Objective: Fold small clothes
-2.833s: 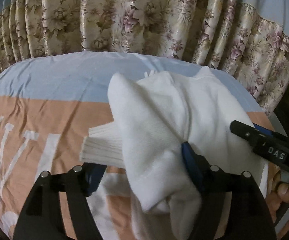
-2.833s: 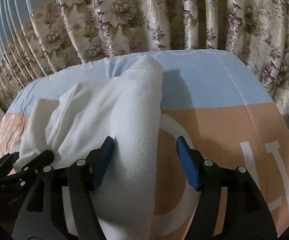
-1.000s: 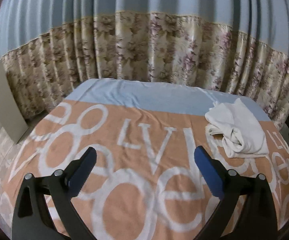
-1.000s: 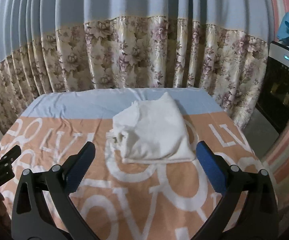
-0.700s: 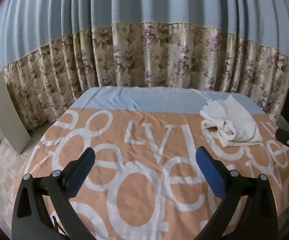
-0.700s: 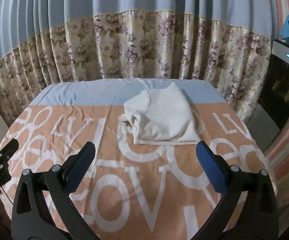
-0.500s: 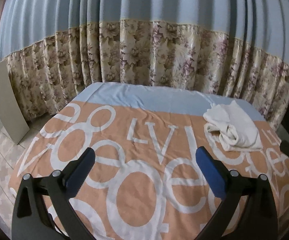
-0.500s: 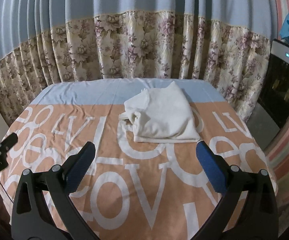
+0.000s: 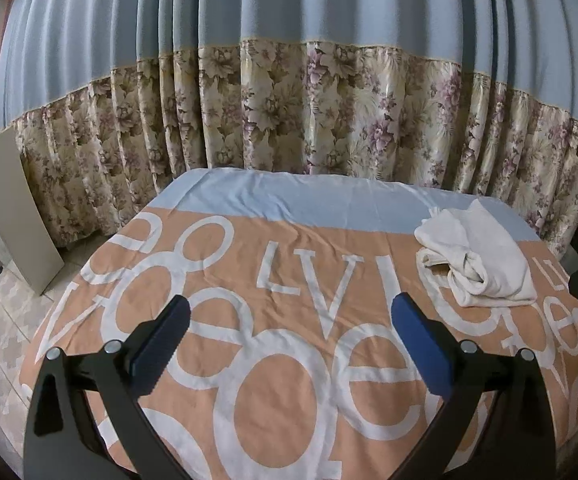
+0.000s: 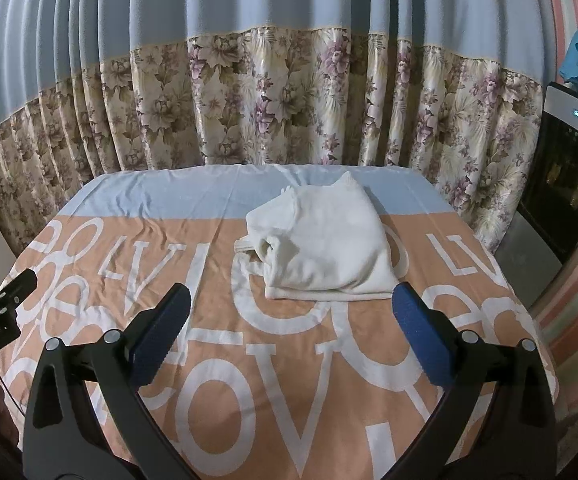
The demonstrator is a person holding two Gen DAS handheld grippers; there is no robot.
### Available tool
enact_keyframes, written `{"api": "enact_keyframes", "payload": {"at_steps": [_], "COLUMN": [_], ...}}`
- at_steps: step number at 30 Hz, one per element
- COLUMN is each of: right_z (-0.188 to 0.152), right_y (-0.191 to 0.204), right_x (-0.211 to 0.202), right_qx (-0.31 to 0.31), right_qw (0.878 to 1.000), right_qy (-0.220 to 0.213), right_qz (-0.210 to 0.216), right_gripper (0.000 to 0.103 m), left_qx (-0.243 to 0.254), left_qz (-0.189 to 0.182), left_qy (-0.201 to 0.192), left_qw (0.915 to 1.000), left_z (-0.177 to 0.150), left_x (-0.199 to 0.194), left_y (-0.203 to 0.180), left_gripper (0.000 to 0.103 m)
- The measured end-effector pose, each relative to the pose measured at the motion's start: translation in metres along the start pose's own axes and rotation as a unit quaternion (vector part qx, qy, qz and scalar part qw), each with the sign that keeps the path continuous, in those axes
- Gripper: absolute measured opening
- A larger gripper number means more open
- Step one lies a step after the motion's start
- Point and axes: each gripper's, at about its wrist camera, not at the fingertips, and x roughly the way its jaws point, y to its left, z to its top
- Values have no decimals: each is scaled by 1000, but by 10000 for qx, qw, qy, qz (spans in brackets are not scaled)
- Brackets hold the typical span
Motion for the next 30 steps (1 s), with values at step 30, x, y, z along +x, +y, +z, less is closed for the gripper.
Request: {"api": "enact_keyframes", "payload": {"at_steps": [30], "right_z": [-4], "right_y": [5], "right_x": [5], "right_qx": [-62], "right_qw": [10000], "right_qy": [26], "right_qz": [-5], "right_gripper": [100], "left_qx": [-108], "left_qz": [-307], "left_qy": [-91], "left_qw": [9994], "left_z": [3], "left_x": [-7], "left_y": [0], "left_gripper": [101]}}
